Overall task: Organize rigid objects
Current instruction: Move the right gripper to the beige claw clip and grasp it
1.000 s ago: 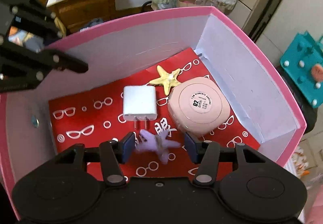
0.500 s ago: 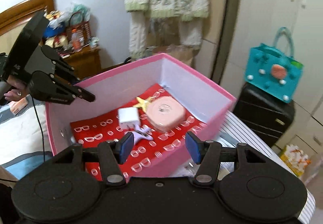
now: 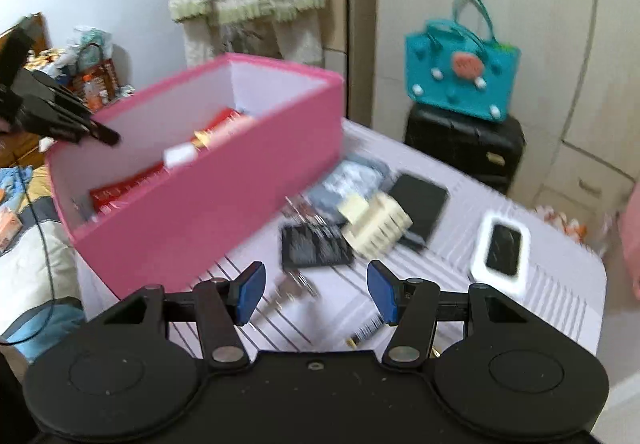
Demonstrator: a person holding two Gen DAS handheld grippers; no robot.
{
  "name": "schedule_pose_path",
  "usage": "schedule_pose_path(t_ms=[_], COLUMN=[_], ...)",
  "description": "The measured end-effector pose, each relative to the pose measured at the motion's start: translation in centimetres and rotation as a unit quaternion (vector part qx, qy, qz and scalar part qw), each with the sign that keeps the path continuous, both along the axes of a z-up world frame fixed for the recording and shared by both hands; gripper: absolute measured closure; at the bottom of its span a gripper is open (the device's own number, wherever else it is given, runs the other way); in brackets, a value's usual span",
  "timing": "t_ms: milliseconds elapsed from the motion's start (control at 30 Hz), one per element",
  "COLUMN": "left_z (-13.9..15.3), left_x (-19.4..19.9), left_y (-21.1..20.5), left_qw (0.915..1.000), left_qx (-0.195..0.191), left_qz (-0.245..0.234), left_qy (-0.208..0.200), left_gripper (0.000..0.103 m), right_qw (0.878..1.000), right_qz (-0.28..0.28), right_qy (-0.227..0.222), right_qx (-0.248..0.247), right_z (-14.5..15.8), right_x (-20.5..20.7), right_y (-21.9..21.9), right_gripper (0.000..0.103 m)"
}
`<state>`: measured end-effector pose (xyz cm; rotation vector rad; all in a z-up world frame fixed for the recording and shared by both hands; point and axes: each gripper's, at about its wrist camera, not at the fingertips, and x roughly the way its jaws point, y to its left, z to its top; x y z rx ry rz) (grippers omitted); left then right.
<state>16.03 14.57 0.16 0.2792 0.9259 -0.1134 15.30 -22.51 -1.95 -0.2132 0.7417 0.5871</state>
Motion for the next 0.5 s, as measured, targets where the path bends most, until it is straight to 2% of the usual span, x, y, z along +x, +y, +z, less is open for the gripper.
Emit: schedule_pose_path(t_ms=[133,367,500], left_z=[0.0,0.2,0.3], left_x=[0.0,-0.1,0.6], left_y=[0.0,0.5,1.0], left_qw=[1.0,0.9997,0.999], left_qx=[-0.002,-0.02,-0.039], left_qz=[0.002,0.012,0.017], left_qy=[-0.003,-0.002,0.012], left_gripper=[0.098,0.098,0.098], right_qw=[1.0,0.996,0.991], right_qz=[-0.007,-0.028,-0.045], right_qy=[0.003,0.055,0.082], right_qx=[-0.008,0.065,0.097], right_z=[-1.6,-3.3,-4.0], right_x=[0.2,3.4,6.7], right_y=[-1.1,-2.3,-1.8], right_gripper=[0.041,0.041,0.041])
